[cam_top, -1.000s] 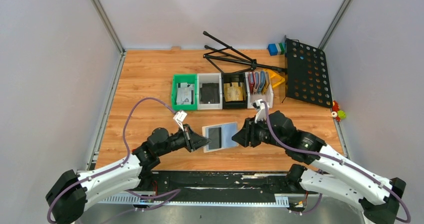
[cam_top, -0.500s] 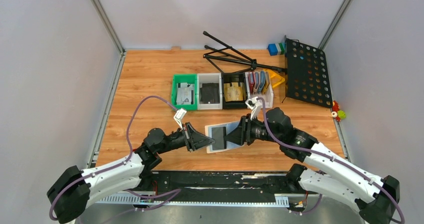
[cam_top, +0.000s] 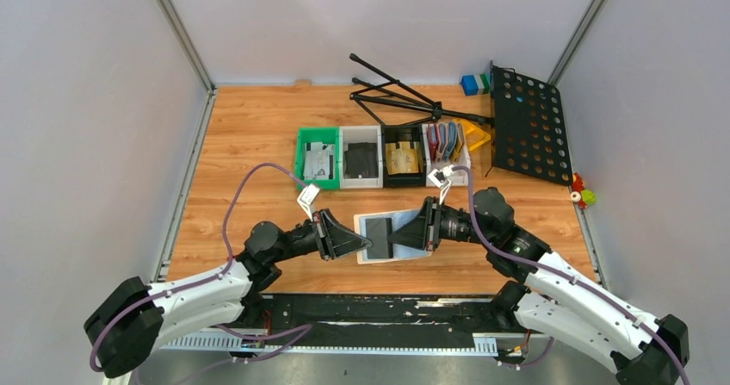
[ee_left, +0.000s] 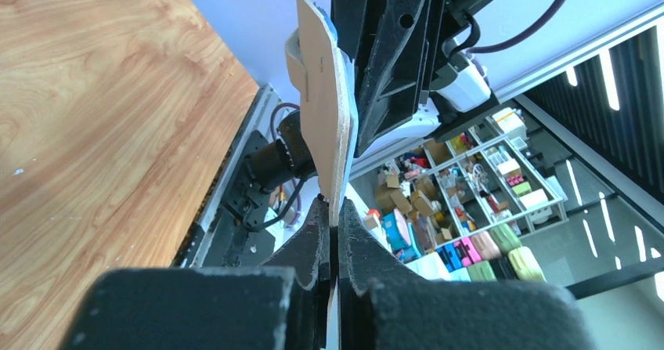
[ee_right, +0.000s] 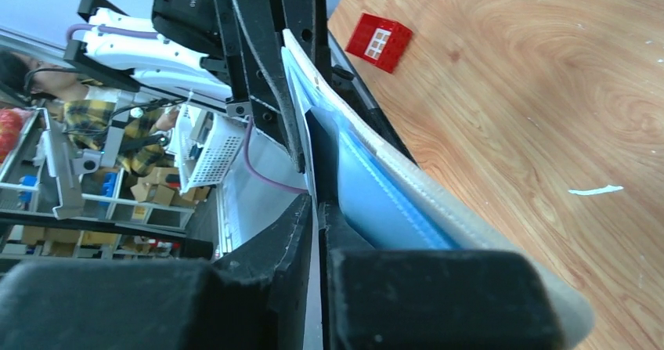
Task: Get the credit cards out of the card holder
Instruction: Remove the credit card from the card holder.
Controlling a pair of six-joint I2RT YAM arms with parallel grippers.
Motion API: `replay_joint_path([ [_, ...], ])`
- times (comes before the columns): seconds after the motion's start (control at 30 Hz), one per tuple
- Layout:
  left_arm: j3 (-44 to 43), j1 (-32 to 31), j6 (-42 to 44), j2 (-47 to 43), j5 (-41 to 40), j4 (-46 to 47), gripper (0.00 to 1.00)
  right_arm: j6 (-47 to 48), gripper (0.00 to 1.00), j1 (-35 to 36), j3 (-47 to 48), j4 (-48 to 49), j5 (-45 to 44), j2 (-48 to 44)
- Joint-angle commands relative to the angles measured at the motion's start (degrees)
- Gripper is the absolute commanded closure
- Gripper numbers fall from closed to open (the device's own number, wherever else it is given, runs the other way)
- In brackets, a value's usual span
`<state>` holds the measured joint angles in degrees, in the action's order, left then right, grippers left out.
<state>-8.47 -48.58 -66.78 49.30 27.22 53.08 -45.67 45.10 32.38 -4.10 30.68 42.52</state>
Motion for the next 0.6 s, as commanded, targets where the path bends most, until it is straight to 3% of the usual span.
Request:
replay_joint_path([
  [0.0, -0.9, 0.1, -1.4, 0.9, 1.3, 6.0, 1.00, -4.2, 0.93, -1.0, -2.0, 10.5, 5.3, -1.3],
  [0.17, -0.3, 0.2, -3.3, 3.1, 1.7, 10.8, 1.00, -5.9, 0.91, -1.1, -3.1, 16.7, 8.0, -0.1],
  [0.3, -0.4, 0.1, -4.7, 5.6, 2.3, 14.6, 1.00, -5.6, 0.92, -1.1, -2.8, 16.9, 8.5, 1.7],
  [0.4, 0.0, 0.2, -5.3, 6.6, 2.1, 16.4, 1.00, -5.1, 0.97, -1.1, -2.6, 15.9, 7.8, 1.8],
  [0.57, 1.3, 2.5, -5.2, 5.0, 1.6, 14.4, 1.00, -3.8, 1.00, -2.3, -2.8, 11.8, 6.3, -0.8],
])
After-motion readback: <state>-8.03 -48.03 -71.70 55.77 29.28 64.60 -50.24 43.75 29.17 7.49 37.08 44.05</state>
